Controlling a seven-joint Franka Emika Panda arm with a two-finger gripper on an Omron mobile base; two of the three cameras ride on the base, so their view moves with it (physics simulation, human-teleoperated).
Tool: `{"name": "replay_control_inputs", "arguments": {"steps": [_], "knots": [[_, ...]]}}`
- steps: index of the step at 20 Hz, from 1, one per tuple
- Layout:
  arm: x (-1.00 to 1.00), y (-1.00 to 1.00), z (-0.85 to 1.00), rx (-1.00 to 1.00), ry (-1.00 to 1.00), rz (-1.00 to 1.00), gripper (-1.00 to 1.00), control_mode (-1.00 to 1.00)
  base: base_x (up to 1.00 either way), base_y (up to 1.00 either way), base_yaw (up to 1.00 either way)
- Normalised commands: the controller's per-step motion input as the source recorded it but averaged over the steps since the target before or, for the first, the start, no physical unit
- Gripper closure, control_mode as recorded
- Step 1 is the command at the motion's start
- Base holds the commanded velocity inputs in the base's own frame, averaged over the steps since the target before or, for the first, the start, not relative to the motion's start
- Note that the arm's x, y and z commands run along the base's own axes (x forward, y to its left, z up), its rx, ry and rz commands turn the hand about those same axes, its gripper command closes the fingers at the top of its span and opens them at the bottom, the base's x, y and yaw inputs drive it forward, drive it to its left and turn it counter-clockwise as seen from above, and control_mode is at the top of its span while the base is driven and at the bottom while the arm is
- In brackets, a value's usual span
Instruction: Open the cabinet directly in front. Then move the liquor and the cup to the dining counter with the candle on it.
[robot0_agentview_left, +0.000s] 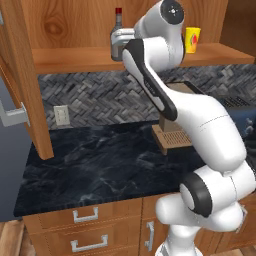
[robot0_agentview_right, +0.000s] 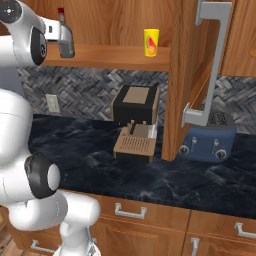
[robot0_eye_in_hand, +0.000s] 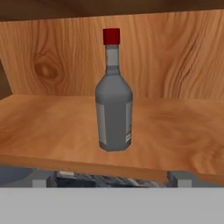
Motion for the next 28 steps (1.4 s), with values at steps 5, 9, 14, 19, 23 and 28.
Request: {"name": "replay_control_inputs", "arguments": {"steps": [5, 9, 14, 19, 23, 28], "knots": [[0.48, 0.14, 0.0, 0.0, 0.0, 0.0, -1.0, -1.0, 0.0, 0.0, 0.0], [0.59, 0.19, 0.0, 0.0, 0.0, 0.0, -1.0, -1.0, 0.0, 0.0, 0.0], [0.49, 0.09, 0.0, 0.0, 0.0, 0.0, -1.0, -1.0, 0.0, 0.0, 0.0], [0.37, 0.0, 0.0, -0.03, 0.0, 0.0, -1.0, -1.0, 0.0, 0.0, 0.0], [0.38, 0.03, 0.0, -0.02, 0.0, 0.0, -1.0, -1.0, 0.0, 0.0, 0.0], [0.29, 0.06, 0.0, -0.01, 0.0, 0.0, -1.0, -1.0, 0.0, 0.0, 0.0]]}}
